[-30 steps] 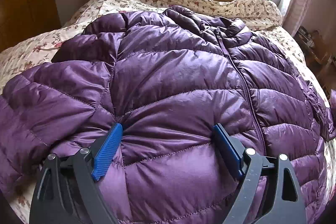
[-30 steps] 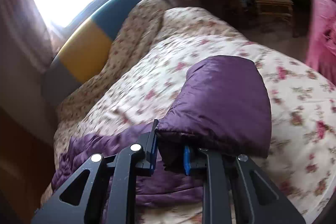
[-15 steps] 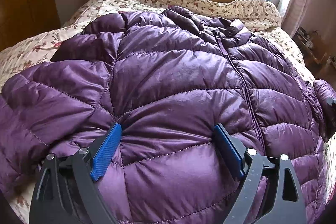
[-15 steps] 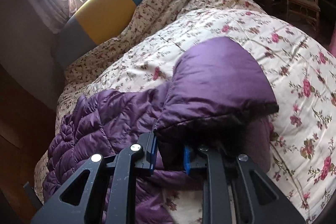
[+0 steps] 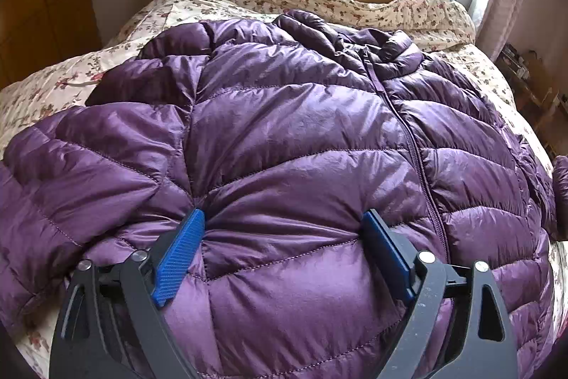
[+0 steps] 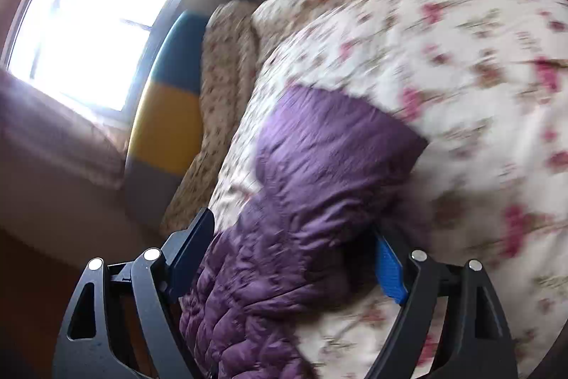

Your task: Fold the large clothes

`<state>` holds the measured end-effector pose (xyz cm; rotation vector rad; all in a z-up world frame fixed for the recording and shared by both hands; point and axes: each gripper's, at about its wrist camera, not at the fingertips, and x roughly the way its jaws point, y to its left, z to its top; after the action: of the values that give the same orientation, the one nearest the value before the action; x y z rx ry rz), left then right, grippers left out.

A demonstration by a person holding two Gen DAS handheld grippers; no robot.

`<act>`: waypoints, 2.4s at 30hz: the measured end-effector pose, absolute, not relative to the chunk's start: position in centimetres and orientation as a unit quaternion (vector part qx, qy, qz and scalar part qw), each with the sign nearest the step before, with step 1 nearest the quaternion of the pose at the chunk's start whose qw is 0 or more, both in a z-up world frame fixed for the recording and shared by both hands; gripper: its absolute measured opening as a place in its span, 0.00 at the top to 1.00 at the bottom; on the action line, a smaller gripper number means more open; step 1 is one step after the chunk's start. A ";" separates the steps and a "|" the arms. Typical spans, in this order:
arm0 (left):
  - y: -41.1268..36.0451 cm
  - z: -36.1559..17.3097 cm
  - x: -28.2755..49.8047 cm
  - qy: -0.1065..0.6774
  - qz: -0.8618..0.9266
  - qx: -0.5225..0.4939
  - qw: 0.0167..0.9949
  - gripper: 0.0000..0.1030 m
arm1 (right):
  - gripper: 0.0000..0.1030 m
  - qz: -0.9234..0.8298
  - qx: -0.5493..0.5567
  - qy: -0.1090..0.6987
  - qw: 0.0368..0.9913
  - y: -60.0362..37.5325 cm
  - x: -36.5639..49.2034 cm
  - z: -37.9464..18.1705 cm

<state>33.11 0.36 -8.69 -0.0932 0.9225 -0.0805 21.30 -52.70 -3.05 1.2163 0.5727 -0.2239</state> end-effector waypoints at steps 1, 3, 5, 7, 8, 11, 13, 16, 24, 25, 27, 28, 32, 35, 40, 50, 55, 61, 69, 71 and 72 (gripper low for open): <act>0.3 -8.7 33.1 0.445 -0.039 -0.043 0.894 0.11 | 0.20 -0.111 0.572 0.258 0.770 -53.7 20.3 -3.4; 0.3 -8.7 33.1 0.446 -0.038 -0.038 0.894 0.11 | 0.20 -0.130 0.588 0.246 0.760 -55.3 18.8 -3.8; 0.3 -8.7 33.1 0.446 -0.037 -0.037 0.894 0.11 | 0.20 -0.145 0.601 0.227 0.753 -57.1 17.3 -3.9; 0.2 -8.7 33.1 0.445 -0.037 -0.037 0.894 0.11 | 0.20 -0.152 0.611 0.216 0.746 -58.8 16.6 -4.2; 0.2 -8.8 33.2 0.446 -0.036 -0.035 0.894 0.11 | 0.20 -0.152 0.618 0.214 0.741 -59.5 16.4 -4.5; 0.0 -8.9 33.1 0.446 -0.035 -0.030 0.894 0.10 | 0.24 -0.146 0.636 0.214 0.727 -60.6 16.5 -5.3; -0.1 -9.0 33.2 0.447 -0.035 -0.027 0.893 0.09 | 0.24 -0.132 0.656 0.206 0.714 -60.9 16.3 -6.1; -0.3 -9.0 33.2 0.447 -0.033 -0.024 0.894 0.09 | 0.24 -0.103 0.691 0.198 0.687 -61.1 16.6 -7.5; -0.4 -9.0 33.2 0.447 -0.033 -0.023 0.894 0.08 | 0.51 -0.129 0.685 0.168 0.697 -63.1 17.5 -6.6; -0.4 -9.0 33.2 0.448 -0.033 -0.020 0.893 0.08 | 0.64 -0.129 0.674 0.172 0.707 -63.4 17.5 -6.2; -0.4 -9.1 33.3 0.448 -0.032 -0.018 0.893 0.08 | 0.76 -0.140 0.636 0.183 0.736 -63.7 18.3 -4.5; -0.5 -9.0 33.3 0.448 -0.031 -0.017 0.893 0.08 | 0.79 -0.140 0.622 0.184 0.748 -63.5 18.8 -3.8; -0.5 -9.1 33.3 0.448 -0.031 -0.016 0.893 0.07 | 0.82 -0.128 0.539 0.205 0.807 -61.4 20.8 -0.4; -0.6 -9.1 33.3 0.448 -0.032 -0.017 0.893 0.07 | 0.82 -0.100 0.471 0.225 0.847 -57.7 23.1 2.1; -0.7 -9.0 33.3 0.446 -0.033 -0.020 0.894 0.07 | 0.82 -0.041 0.370 0.280 0.885 -48.5 27.3 3.9; -0.1 -8.7 32.7 0.441 -0.042 -0.039 0.896 0.07 | 0.82 0.064 0.271 0.364 0.889 -31.0 32.4 1.5; -0.1 -8.6 32.6 0.438 -0.045 -0.046 0.897 0.07 | 0.82 0.100 0.239 0.389 0.884 -25.6 34.2 0.3; 0.1 -8.5 32.3 0.436 -0.047 -0.052 0.897 0.07 | 0.64 0.135 0.221 0.422 0.869 -21.1 34.3 -1.4; 1.1 -7.9 31.3 0.433 -0.050 -0.076 0.897 0.16 | 0.33 0.246 0.253 0.439 0.826 -18.6 33.5 -2.6; 1.6 -7.6 30.8 0.430 -0.053 -0.081 0.897 0.20 | 0.32 0.240 0.267 0.431 0.828 -19.2 33.2 -2.5; 1.7 -7.5 30.6 0.430 -0.055 -0.083 0.897 0.21 | 0.32 0.237 0.275 0.428 0.827 -19.4 33.0 -2.5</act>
<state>30.57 1.72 -7.51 -0.1728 0.8898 -0.1131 33.05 -19.44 -2.47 0.5838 0.9095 0.5039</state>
